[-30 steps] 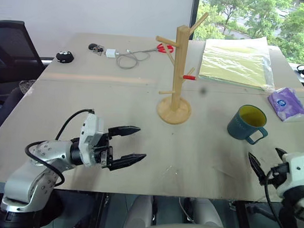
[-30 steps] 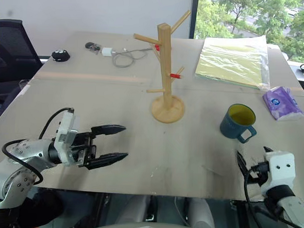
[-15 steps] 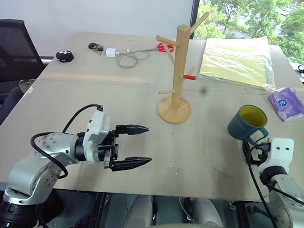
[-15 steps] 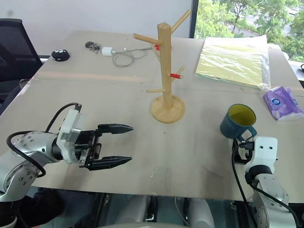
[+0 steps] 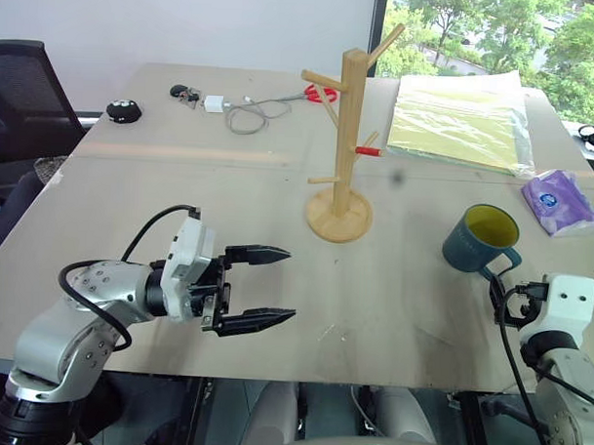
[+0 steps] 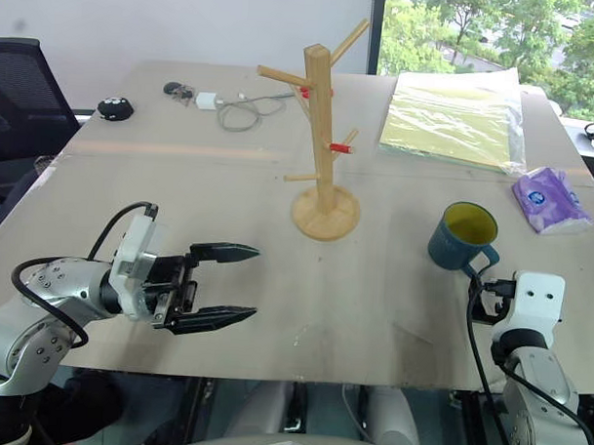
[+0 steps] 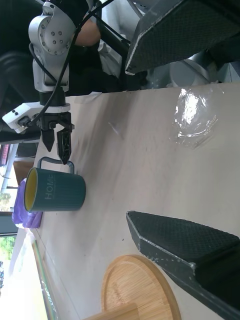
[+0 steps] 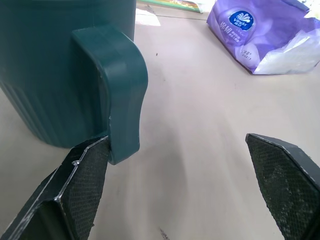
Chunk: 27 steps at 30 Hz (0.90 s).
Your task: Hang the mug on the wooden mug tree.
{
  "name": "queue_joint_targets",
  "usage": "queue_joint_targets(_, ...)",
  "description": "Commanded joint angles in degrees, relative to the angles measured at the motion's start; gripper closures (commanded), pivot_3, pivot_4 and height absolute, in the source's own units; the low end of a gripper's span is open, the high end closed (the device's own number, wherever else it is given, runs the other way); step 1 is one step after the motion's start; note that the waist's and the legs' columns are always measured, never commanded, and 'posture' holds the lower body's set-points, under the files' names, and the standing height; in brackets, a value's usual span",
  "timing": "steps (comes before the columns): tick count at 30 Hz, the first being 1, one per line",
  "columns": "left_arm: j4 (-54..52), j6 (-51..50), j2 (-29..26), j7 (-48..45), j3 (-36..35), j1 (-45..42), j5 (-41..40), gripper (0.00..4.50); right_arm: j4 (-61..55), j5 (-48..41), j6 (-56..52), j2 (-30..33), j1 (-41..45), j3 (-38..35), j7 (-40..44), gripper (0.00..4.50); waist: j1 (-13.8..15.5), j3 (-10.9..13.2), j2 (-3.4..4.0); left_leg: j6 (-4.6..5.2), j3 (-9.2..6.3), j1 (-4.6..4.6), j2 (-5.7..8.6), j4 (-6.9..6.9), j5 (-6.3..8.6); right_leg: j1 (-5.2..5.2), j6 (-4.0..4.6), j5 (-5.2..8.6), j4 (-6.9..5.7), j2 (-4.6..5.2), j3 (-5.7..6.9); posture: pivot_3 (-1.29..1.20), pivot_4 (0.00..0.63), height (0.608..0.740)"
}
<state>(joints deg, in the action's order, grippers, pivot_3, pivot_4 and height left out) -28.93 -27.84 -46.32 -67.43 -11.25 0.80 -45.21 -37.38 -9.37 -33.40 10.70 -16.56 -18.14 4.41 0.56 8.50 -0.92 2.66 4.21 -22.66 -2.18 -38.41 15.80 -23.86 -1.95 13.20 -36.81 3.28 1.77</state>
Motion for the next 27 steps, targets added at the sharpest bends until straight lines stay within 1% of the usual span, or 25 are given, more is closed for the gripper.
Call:
queue_joint_targets(1,-2.0,1.1,-0.6,-0.6,-1.7,0.0,-1.1,0.00,-0.1,1.0,0.9,-0.2,1.8,0.4,-1.4,0.14,0.0,0.0,0.00,0.00,0.00,0.00,0.00,0.00,0.00,0.00,0.00,0.00,0.00,-0.01,-0.01,0.00,0.150,0.740)
queue_joint_targets(3,-2.0,1.2,-0.7,-0.6,-1.7,-0.1,-0.9,0.00,1.1,1.8,0.6,-0.3,3.0,1.1,-2.1,0.14,0.0,0.0,0.00,-0.01,-0.01,0.00,-0.01,0.00,0.00,0.00,0.00,0.00,0.00,-0.05,-0.06,0.00,0.150,0.740)
queue_joint_targets(4,-2.0,1.3,-0.7,-0.6,-1.7,-0.1,-0.9,0.00,1.6,2.0,0.4,-0.6,3.7,1.3,-2.4,0.65,0.0,0.0,0.00,-0.02,-0.01,0.00,-0.01,0.00,-0.01,0.00,0.03,-0.02,0.00,-0.06,-0.08,0.00,0.150,0.740)
queue_joint_targets(5,-2.0,1.3,-0.7,-0.5,-1.7,0.0,-0.9,0.00,2.0,2.1,0.2,-0.8,4.1,1.5,-2.7,0.94,0.0,0.0,0.00,-0.02,-0.01,0.00,-0.01,0.00,-0.01,0.00,0.05,-0.03,0.00,-0.07,-0.08,0.00,0.150,0.740)
queue_joint_targets(6,-2.0,1.4,-0.7,-0.5,-1.7,0.1,-0.8,0.00,2.5,2.5,-0.3,-0.7,4.6,1.7,-3.0,1.40,0.0,0.0,0.01,-0.03,-0.01,0.00,-0.01,0.00,-0.01,0.00,0.07,-0.03,0.00,-0.07,-0.08,0.00,0.150,0.740)
queue_joint_targets(7,-2.1,1.5,-0.7,-0.5,-1.7,0.2,-0.7,0.00,3.1,2.6,-0.8,-0.6,5.1,1.9,-3.1,1.92,0.0,0.0,0.01,-0.03,-0.01,0.00,-0.01,0.01,-0.02,0.00,0.07,-0.03,0.00,-0.08,-0.08,0.00,0.150,0.740)
queue_joint_targets(9,-2.2,1.7,-0.6,-0.2,-1.8,0.3,-0.7,0.00,3.9,3.0,-1.7,-0.1,5.6,2.1,-3.1,2.80,0.0,0.0,0.01,-0.03,0.00,-0.01,-0.01,0.01,-0.02,0.00,0.12,-0.07,0.00,-0.07,-0.08,0.00,0.150,0.740)
queue_joint_targets(10,-2.1,1.7,-0.5,-0.1,-1.9,0.4,-0.7,0.00,4.1,3.1,-1.9,0.1,6.0,2.1,-2.9,3.47,0.1,0.0,0.01,-0.03,0.00,-0.01,-0.01,0.00,-0.02,0.00,0.17,-0.09,0.00,-0.07,-0.09,0.00,0.150,0.740)
queue_joint_targets(11,-2.1,1.8,-0.4,0.0,-1.9,0.5,-0.7,0.00,4.3,3.1,-2.0,0.3,6.2,2.0,-2.8,3.79,0.1,0.0,0.01,-0.04,0.00,-0.01,0.00,0.00,-0.02,0.00,0.17,-0.09,0.00,-0.07,-0.10,0.00,0.150,0.740)
queue_joint_targets(12,-2.0,1.9,-0.3,0.1,-2.0,0.7,-0.6,0.00,4.3,3.0,-2.0,0.7,6.5,1.9,-2.4,4.32,0.1,0.0,0.01,-0.04,0.00,-0.01,0.00,0.00,-0.02,0.00,0.16,-0.09,0.00,-0.07,-0.10,0.00,0.150,0.740)
queue_joint_targets(13,-1.9,1.9,-0.2,0.3,-2.1,0.8,-0.6,0.00,4.3,2.8,-2.2,1.1,6.8,1.6,-2.0,4.46,0.0,0.0,0.01,-0.04,0.00,-0.01,-0.01,0.01,-0.02,0.00,0.16,-0.09,0.00,-0.08,-0.10,0.00,0.150,0.740)
queue_joint_targets(14,-1.8,1.9,-0.1,0.5,-2.2,1.0,-0.7,0.00,4.3,2.7,-2.4,1.6,7.0,1.4,-1.7,4.46,0.0,0.0,0.00,-0.04,0.00,-0.01,0.00,0.00,-0.02,0.00,0.16,-0.09,0.00,-0.08,-0.10,0.00,0.150,0.740)
queue_joint_targets(17,-1.5,1.5,0.8,1.8,-2.7,1.5,-1.5,0.00,3.9,1.1,-0.5,5.3,7.6,1.2,2.9,4.46,0.0,0.0,0.04,-0.03,0.01,0.00,-0.01,0.00,-0.02,0.00,0.09,-0.05,0.00,-0.09,-0.12,0.00,0.150,0.740)
queue_joint_targets(20,-1.2,2.0,3.1,4.6,-4.1,2.2,-1.9,0.00,0.6,-3.3,-0.2,11.8,10.6,1.3,11.3,4.46,-0.2,0.1,0.10,-0.02,0.01,0.00,-0.01,0.00,-0.01,0.01,0.09,-0.06,0.00,-0.12,-0.15,0.00,0.150,0.740)
queue_joint_targets(22,-0.8,4.8,5.6,7.0,-5.5,2.1,-0.3,0.00,-1.5,-6.2,-2.0,15.6,14.0,1.7,14.9,4.46,-0.5,0.1,0.10,0.01,0.03,0.01,0.00,-0.01,0.00,0.02,0.07,-0.07,0.00,-0.15,-0.24,0.00,0.150,0.740)
queue_joint_targets(23,-0.5,6.2,6.7,7.8,-6.0,2.1,0.6,0.00,-2.3,-7.5,-3.3,16.9,16.0,2.0,15.9,4.46,-0.6,0.1,0.08,0.01,0.02,0.02,0.00,-0.01,0.00,0.02,0.06,-0.08,0.00,-0.17,-0.25,0.00,0.150,0.740)
queue_joint_targets(24,0.4,7.5,7.8,7.0,-6.9,2.6,0.0,0.00,-3.4,-9.0,-5.6,19.2,20.1,3.4,17.5,4.46,-0.8,0.1,0.08,0.01,-0.02,0.03,0.00,-0.01,0.00,0.03,0.00,-0.13,0.00,-0.20,-0.23,0.00,0.150,0.740)
queue_joint_targets(26,1.6,7.9,8.3,4.9,-9.0,4.3,-2.2,0.00,-4.7,-11.7,-11.1,22.5,29.4,7.0,19.2,4.46,-1.6,0.1,0.07,0.01,-0.01,0.06,-0.02,-0.01,0.00,0.04,0.07,-0.18,-0.02,-0.25,-0.25,0.00,0.150,0.740)
queue_joint_targets(27,2.0,7.5,8.1,4.1,-9.9,5.0,-3.2,0.00,-4.8,-12.7,-14.3,23.7,33.4,8.7,19.4,4.46,-1.5,0.1,0.06,0.01,-0.02,0.08,-0.06,-0.01,-0.01,0.03,0.11,-0.19,-0.02,-0.28,-0.25,0.00,0.150,0.740)
